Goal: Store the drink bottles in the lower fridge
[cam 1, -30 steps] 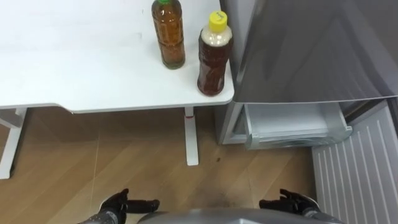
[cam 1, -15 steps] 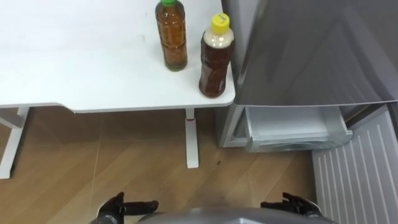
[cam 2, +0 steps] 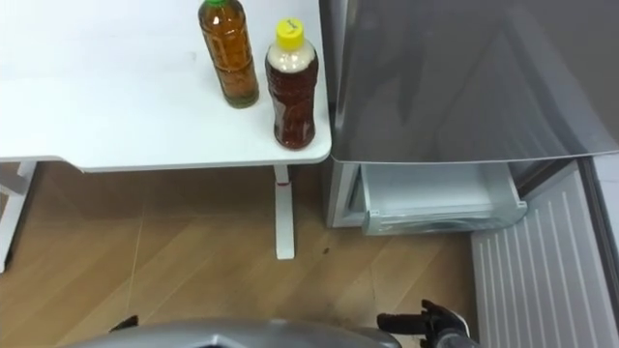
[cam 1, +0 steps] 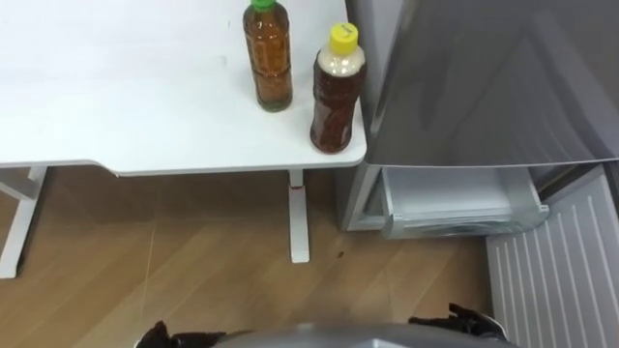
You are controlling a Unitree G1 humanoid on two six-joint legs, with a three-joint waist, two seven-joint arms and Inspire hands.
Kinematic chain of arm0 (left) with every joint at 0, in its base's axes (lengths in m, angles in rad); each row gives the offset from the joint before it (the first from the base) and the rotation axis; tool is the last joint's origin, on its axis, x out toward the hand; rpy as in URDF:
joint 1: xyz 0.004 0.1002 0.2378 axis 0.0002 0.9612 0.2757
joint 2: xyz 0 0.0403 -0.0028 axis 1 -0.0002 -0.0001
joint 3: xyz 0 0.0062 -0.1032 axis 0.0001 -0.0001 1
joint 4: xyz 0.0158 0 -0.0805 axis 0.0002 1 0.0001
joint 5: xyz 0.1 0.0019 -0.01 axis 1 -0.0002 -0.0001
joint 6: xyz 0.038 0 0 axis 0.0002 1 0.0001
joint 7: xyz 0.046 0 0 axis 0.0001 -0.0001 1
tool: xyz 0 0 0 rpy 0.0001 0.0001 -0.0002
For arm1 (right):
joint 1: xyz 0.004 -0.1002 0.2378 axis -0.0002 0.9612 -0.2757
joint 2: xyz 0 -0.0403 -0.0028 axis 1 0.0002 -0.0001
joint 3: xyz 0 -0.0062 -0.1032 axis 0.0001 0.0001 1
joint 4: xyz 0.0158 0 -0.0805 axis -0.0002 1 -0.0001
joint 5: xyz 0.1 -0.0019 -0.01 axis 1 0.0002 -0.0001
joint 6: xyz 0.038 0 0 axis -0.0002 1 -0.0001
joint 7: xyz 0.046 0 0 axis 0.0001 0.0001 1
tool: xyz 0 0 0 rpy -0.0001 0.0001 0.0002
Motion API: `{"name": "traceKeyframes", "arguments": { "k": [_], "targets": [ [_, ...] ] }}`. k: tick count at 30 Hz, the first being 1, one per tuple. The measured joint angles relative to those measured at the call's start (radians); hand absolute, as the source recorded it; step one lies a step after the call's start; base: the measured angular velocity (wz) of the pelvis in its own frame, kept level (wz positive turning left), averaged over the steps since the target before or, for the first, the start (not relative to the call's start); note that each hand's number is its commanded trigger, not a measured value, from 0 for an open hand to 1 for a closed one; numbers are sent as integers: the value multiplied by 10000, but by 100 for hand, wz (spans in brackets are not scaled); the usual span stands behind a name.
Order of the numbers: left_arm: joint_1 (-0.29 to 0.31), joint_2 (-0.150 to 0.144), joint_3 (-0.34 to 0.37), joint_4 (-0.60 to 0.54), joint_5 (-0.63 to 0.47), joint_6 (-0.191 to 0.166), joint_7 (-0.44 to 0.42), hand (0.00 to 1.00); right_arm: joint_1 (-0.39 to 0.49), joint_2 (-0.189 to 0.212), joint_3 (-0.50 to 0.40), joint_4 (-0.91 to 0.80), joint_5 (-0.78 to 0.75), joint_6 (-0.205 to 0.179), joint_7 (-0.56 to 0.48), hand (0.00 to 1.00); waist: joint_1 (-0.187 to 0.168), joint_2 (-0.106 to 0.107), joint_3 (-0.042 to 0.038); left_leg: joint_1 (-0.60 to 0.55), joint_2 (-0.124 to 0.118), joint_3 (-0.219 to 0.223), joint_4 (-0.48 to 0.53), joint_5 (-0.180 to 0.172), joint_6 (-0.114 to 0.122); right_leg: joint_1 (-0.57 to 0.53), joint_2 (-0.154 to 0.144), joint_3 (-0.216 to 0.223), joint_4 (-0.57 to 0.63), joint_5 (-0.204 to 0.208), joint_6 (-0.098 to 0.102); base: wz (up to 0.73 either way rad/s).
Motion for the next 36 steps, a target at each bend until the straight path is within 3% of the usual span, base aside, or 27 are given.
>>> {"name": "traceKeyframes", "arguments": {
  "k": [5, 7, 13, 22, 26, 32, 36],
  "targets": [
    [117, -4, 673, -685, -335, -40, 1276, 0, 35, 1, -5, -18, -17, -43, -209, 0, 15, 8, 10, 14, 4, -44, 136, -47, -7, 89, -7, -120, -5, -1, -2, 6],
    [54, -24, 1008, -1062, -758, -385, 1962, 0, 50, 1, 0, -8, -17, -100, -249, 0, 42, 11, 10, 43, 2, -98, 125, -47, -7, 94, -8, -118, -2, -1, -2, 0],
    [133, -43, 1126, -2239, -1642, -1040, 3665, 0, 226, 0, 0, -12, -17, -272, -515, 0, 257, 15, -1, 185, 2, -96, 74, -63, -5, 193, -7, -110, -2, -2, -1, -1],
    [210, -41, 1081, -3733, -1743, -2346, 6168, 0, 276, -14, 8, -50, -117, -394, -728, 0, 255, 28, -9, 273, -1, -103, 90, -74, 3, 262, -7, -110, 39, -1, -2, 0],
    [237, -2, 1052, -4443, -1737, -2820, 6869, 0, 272, -43, 2, -76, -395, -484, -734, 0, 236, 76, -25, 279, -4, -104, 97, -74, 4, 235, -5, -64, 65, -1, -2, -2],
    [253, 43, 992, -6047, -1748, -3166, 7419, 0, 280, -51, -84, -77, -833, -658, -717, 0, 203, 62, -25, 307, -33, -231, 104, -72, 7, 319, -18, -136, 51, -2, 0, 4],
    [211, 248, 1173, -7245, -1712, -3655, 7537, 0, 299, -53, -163, -20, -826, -791, -717, 0, 234, 87, -23, 381, -37, -300, 93, -73, 8, 369, -3, -77, 20, -3, 1, -3]
  ]
}}
